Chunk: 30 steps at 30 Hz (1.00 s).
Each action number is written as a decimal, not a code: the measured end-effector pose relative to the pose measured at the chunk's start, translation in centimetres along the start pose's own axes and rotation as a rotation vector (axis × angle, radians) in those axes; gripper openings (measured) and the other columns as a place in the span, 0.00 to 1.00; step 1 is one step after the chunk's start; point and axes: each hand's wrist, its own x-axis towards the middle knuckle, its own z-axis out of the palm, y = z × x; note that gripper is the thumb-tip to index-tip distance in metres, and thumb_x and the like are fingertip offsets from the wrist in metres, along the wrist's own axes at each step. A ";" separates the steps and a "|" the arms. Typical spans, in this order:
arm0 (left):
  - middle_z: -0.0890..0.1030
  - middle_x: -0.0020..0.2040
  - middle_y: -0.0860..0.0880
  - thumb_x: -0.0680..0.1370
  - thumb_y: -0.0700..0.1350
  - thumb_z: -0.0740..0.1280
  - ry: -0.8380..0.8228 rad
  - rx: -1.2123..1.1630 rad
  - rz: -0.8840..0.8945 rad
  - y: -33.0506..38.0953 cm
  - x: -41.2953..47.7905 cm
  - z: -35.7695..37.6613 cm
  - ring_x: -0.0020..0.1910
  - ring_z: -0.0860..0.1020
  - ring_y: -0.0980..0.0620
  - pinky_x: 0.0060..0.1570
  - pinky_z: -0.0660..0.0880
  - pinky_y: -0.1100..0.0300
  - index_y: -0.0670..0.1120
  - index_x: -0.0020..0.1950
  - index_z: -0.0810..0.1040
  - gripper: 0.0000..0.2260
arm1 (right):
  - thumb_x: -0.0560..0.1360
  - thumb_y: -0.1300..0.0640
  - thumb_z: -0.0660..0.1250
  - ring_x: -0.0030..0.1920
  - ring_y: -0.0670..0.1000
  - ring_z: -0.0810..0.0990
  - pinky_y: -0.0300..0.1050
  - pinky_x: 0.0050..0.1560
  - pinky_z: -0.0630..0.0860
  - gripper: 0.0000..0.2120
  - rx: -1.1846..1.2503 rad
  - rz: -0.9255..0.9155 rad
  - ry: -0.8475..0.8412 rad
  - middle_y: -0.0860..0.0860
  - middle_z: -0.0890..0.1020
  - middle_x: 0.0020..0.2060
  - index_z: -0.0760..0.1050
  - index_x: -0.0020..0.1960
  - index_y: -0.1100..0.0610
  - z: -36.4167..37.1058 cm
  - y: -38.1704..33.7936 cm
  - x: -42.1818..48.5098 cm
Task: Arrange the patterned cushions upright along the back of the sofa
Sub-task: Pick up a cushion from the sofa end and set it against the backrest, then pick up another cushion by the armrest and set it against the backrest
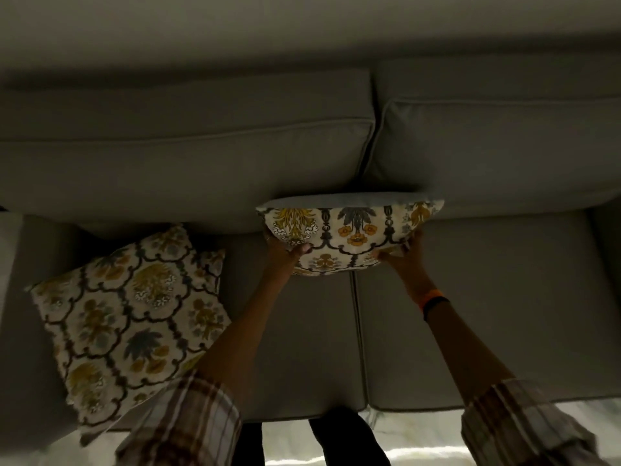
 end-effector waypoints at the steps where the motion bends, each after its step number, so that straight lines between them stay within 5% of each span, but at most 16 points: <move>1: 0.61 0.78 0.37 0.71 0.34 0.76 0.004 0.021 -0.010 0.0 -0.2 -0.3 0.76 0.63 0.43 0.71 0.63 0.56 0.39 0.79 0.47 0.47 | 0.61 0.56 0.82 0.67 0.45 0.74 0.40 0.66 0.76 0.57 -0.020 0.008 0.034 0.46 0.71 0.70 0.53 0.81 0.54 0.5 0.3 -0.6; 3: 0.60 0.79 0.37 0.69 0.53 0.78 0.031 0.124 -0.044 -1.8 -0.1 -1.4 0.77 0.62 0.40 0.72 0.63 0.54 0.39 0.80 0.48 0.52 | 0.68 0.64 0.80 0.69 0.51 0.72 0.47 0.69 0.73 0.47 -0.047 0.070 0.116 0.48 0.71 0.68 0.57 0.79 0.56 2.3 1.2 -1.8; 5: 0.60 0.79 0.38 0.63 0.76 0.68 -0.016 0.229 -0.111 -3.8 -0.4 -3.2 0.77 0.62 0.39 0.75 0.60 0.50 0.40 0.80 0.52 0.59 | 0.74 0.61 0.76 0.73 0.55 0.69 0.52 0.73 0.69 0.40 -0.097 0.156 0.176 0.52 0.70 0.71 0.59 0.79 0.58 5.1 1.8 -3.5; 6: 0.59 0.80 0.39 0.66 0.76 0.65 -0.030 0.257 -0.158 -3.6 -1.5 -4.5 0.78 0.61 0.39 0.76 0.60 0.49 0.41 0.80 0.52 0.57 | 0.76 0.59 0.75 0.76 0.58 0.67 0.52 0.74 0.67 0.38 -0.129 0.223 0.173 0.54 0.68 0.75 0.59 0.80 0.59 6.7 2.2 -4.4; 9: 0.59 0.80 0.39 0.76 0.58 0.69 0.108 0.486 -0.060 -4.7 -4.3 -9.8 0.78 0.60 0.39 0.76 0.59 0.47 0.43 0.80 0.54 0.41 | 0.80 0.57 0.71 0.79 0.60 0.64 0.50 0.73 0.66 0.37 -0.302 0.337 -0.017 0.58 0.62 0.81 0.57 0.82 0.61 12.2 2.6 -6.6; 14: 0.61 0.77 0.35 0.78 0.51 0.69 0.227 0.656 -0.078 -10.0 -6.8 -21.8 0.76 0.61 0.35 0.76 0.59 0.42 0.40 0.79 0.56 0.36 | 0.78 0.56 0.72 0.75 0.61 0.70 0.55 0.72 0.71 0.35 -0.468 0.292 -0.305 0.60 0.69 0.76 0.61 0.80 0.60 24.2 2.3 -9.8; 18: 0.54 0.80 0.36 0.77 0.58 0.66 0.313 0.581 -0.193 -15.8 -7.4 -31.4 0.79 0.54 0.35 0.76 0.56 0.36 0.42 0.80 0.53 0.40 | 0.79 0.58 0.71 0.77 0.60 0.68 0.56 0.72 0.70 0.35 -0.428 0.291 -0.395 0.60 0.68 0.77 0.59 0.81 0.59 32.7 1.9 -10.7; 21: 0.51 0.81 0.42 0.70 0.67 0.66 0.355 0.598 -0.248 -18.8 -6.6 -36.7 0.80 0.51 0.39 0.77 0.50 0.38 0.46 0.81 0.50 0.48 | 0.80 0.56 0.70 0.78 0.61 0.65 0.57 0.74 0.68 0.41 -0.374 0.348 -0.452 0.58 0.61 0.81 0.49 0.84 0.56 37.8 2.0 -10.0; 24: 0.47 0.82 0.43 0.69 0.60 0.76 0.459 0.299 -0.437 -20.5 -4.7 -40.5 0.81 0.48 0.40 0.77 0.51 0.40 0.47 0.81 0.43 0.54 | 0.77 0.55 0.74 0.74 0.61 0.71 0.55 0.65 0.76 0.46 -0.308 0.392 -0.504 0.57 0.65 0.80 0.47 0.84 0.53 41.7 2.2 -8.3; 27: 0.58 0.80 0.42 0.57 0.62 0.82 0.475 -0.165 -0.527 -23.0 -3.2 -43.8 0.77 0.61 0.39 0.75 0.62 0.39 0.46 0.81 0.48 0.63 | 0.76 0.54 0.76 0.70 0.53 0.73 0.52 0.64 0.74 0.41 -0.337 0.325 -0.548 0.50 0.71 0.75 0.57 0.81 0.50 44.6 2.4 -7.1; 30: 0.66 0.75 0.48 0.64 0.50 0.83 0.432 -0.315 -0.472 -23.4 -3.6 -44.8 0.72 0.69 0.47 0.71 0.69 0.46 0.46 0.80 0.53 0.53 | 0.69 0.48 0.80 0.68 0.52 0.75 0.59 0.70 0.73 0.37 -0.352 0.342 -0.592 0.43 0.78 0.65 0.67 0.74 0.43 45.5 1.7 -6.7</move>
